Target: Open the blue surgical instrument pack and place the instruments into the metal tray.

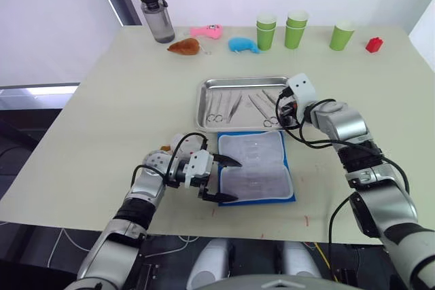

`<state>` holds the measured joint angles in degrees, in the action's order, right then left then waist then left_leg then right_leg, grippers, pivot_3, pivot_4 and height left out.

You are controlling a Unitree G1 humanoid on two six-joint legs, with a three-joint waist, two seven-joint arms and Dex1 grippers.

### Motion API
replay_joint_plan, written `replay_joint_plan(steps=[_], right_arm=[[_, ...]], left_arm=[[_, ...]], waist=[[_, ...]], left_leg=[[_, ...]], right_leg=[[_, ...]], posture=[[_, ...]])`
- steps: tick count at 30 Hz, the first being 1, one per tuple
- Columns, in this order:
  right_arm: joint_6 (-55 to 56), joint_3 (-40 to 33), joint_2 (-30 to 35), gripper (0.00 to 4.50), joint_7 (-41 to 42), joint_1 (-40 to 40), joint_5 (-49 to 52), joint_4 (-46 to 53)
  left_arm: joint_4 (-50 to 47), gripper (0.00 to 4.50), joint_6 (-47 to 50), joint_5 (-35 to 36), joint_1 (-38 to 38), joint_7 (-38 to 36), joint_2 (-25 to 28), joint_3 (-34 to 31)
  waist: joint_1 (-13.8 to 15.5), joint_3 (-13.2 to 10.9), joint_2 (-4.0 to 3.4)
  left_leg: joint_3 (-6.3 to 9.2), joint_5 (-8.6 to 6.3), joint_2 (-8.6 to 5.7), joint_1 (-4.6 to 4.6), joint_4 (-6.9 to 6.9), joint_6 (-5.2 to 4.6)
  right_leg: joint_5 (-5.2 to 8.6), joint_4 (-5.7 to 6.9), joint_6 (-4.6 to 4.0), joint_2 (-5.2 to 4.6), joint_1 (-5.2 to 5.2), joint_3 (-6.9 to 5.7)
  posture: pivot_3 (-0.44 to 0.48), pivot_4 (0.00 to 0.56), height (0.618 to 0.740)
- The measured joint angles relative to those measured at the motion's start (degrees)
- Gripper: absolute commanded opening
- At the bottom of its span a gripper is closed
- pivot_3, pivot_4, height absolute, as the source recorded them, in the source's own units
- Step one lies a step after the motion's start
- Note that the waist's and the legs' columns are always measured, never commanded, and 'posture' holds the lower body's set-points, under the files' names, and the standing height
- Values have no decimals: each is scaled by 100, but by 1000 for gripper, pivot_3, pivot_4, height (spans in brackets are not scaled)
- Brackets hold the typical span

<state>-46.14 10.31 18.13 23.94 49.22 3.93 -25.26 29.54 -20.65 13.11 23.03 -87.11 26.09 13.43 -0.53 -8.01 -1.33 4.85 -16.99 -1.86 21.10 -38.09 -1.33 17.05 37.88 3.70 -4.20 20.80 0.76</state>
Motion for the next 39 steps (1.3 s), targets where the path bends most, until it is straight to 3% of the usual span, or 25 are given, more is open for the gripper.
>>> replay_joint_plan(steps=[3, 4, 8, 10, 11, 13, 24, 39], right_arm=[[239, 52, -1, 6, 88, 24, -120, -149], [321, 56, -10, 806, 135, 57, -157, -237], [476, 64, -30, 2112, 200, 63, -242, -290], [606, 90, -46, 3508, 265, 63, -267, -264], [618, 90, -47, 3618, 270, 63, -268, -261], [649, 86, -46, 4412, 308, 63, -285, -162], [494, -389, 307, 4412, 442, -204, -45, 1416], [846, -1259, 545, 4412, 1016, -2139, 1072, 3566]], left_arm=[[-38, 4500, 9, 2, -31, 14, 16, -10], [-67, 4500, 16, 2, -49, 28, 26, -12], [-103, 4500, 24, 2, -69, 48, 31, -13], [-105, 4500, 27, 2, -69, 59, 30, -13], [-105, 4500, 27, 2, -69, 59, 30, -13], [-105, 4500, 27, 2, -69, 59, 30, -13], [-106, 4500, 26, 7, -62, 51, 36, -11], [-518, 4500, 314, 157, -145, 18, 62, -114]], waist=[[-19, 0, -1], [-24, 0, -1], [-24, 0, -1], [-22, 0, -1], [-22, 0, -1], [-21, 0, -1], [-20, -4, -7], [-20, -34, 32]], left_leg=[[-1, 0, 0, 0, 0, 0], [-1, 0, 0, -1, 0, 0], [-1, 0, 0, 0, 1, 0], [-1, 0, 0, 0, 1, 0], [-1, 0, 0, 0, 0, 0], [-1, 0, 0, 0, 1, 0], [0, 0, 1, 2, 1, 0], [3, 0, 3, 45, -1, 0]], right_leg=[[0, 0, 0, 0, 0, 1], [0, 0, 0, 0, 0, 2], [0, -1, 0, 0, 0, 2], [0, -1, 0, 0, 1, 2], [0, -1, 0, 0, 1, 2], [0, -1, 0, -1, 1, 2], [0, -2, 0, -1, 2, 2], [0, -6, 1, 0, 31, 0]], posture=[[0, 150, 734], [0, 150, 734], [0, 150, 734], [0, 150, 734], [0, 150, 734], [0, 150, 734], [0, 150, 734], [0, 150, 734]])
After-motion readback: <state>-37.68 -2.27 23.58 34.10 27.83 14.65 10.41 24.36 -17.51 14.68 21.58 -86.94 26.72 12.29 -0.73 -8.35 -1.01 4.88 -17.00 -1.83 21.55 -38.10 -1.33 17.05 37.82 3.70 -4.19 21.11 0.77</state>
